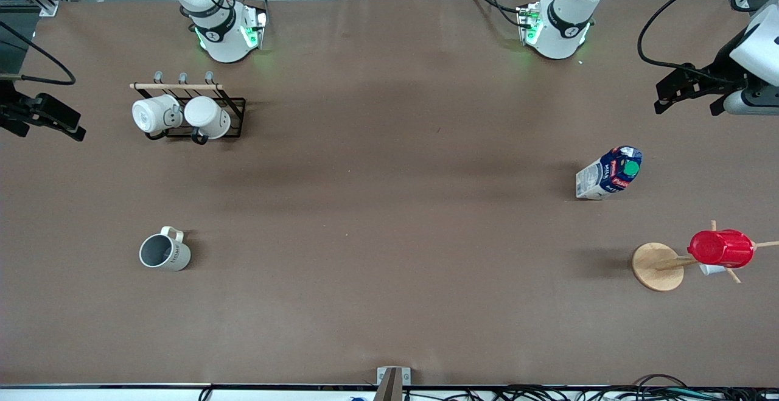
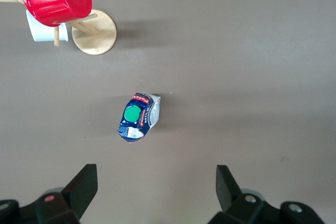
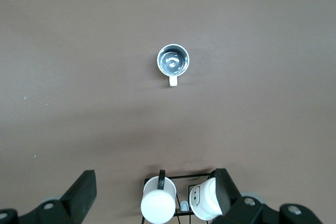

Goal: Place cup and milk on table

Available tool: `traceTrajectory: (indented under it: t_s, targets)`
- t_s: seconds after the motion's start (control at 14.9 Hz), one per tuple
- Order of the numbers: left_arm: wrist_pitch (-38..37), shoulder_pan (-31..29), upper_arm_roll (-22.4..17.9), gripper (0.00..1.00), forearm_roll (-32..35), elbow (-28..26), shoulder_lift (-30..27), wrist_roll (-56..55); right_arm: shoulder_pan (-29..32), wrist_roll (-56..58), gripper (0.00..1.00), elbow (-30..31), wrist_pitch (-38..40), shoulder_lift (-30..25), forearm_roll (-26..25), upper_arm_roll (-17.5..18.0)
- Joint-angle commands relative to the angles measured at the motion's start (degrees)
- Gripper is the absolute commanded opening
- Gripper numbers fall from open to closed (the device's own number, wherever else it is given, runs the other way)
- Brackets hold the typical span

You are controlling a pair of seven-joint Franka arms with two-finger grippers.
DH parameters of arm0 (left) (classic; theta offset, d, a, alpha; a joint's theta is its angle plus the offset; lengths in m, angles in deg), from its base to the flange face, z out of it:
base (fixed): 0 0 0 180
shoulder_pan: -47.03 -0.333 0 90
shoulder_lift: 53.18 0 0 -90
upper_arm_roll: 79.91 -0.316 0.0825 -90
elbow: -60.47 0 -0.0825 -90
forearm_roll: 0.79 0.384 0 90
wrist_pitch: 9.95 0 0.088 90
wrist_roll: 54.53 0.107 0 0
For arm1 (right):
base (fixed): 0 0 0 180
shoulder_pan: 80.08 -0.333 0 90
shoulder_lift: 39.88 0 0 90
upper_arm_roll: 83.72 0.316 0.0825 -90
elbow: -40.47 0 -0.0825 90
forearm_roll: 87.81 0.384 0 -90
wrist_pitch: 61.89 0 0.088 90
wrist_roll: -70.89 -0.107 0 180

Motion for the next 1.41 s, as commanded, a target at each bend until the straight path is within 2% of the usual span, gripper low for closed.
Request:
traceTrajectory:
  t_s: [0.0, 0.27, 0.47, 0.74, 0.87, 1.07, 1.34]
  targets:
    - [-1.1, -0.1, 0.2, 0.99, 1.1, 0.4, -0.7, 0.2, -0.4, -0.6, 1.0, 0.9, 0.0, -0.9, -0.5, -0.9]
    - [-1.3, -0.2, -0.2, 0.99, 0.4, 0.5, -0.5, 0.9, -0.7, -0.6, 1.0, 0.7, 0.0, -0.6, -0.6, -0.7]
    - [-0.7, -1.5, -0.4, 0.93, -0.8, 0.4, -0.2, 1.1, -0.8, -0.5, 1.0, 0.7, 0.0, 0.8, -0.5, -0.6]
    - [3.7, -1.6, -0.6, 0.95, 0.1, -1.0, 2.9, 1.1, -2.5, -0.1, 1.0, 0.5, -1.0, 1.8, -0.5, -0.4]
    - [9.1, -1.5, -0.6, 0.96, 0.6, -4.1, 3.9, 1.1, -2.7, -0.1, 1.0, 1.0, -5.2, 4.6, -0.4, -0.4]
    - [19.7, -1.8, -0.7, 1.0, 0.2, -12.3, 4.0, 1.1, -2.5, 1.3, 1.0, 4.1, -12.2, 9.8, -0.3, -0.4]
    - [23.1, -2.4, -1.6, 1.0, -0.3, -16.7, 6.7, 3.1, -0.2, 8.2, 1.0, 10.2, -22.8, 15.0, -0.4, -0.4]
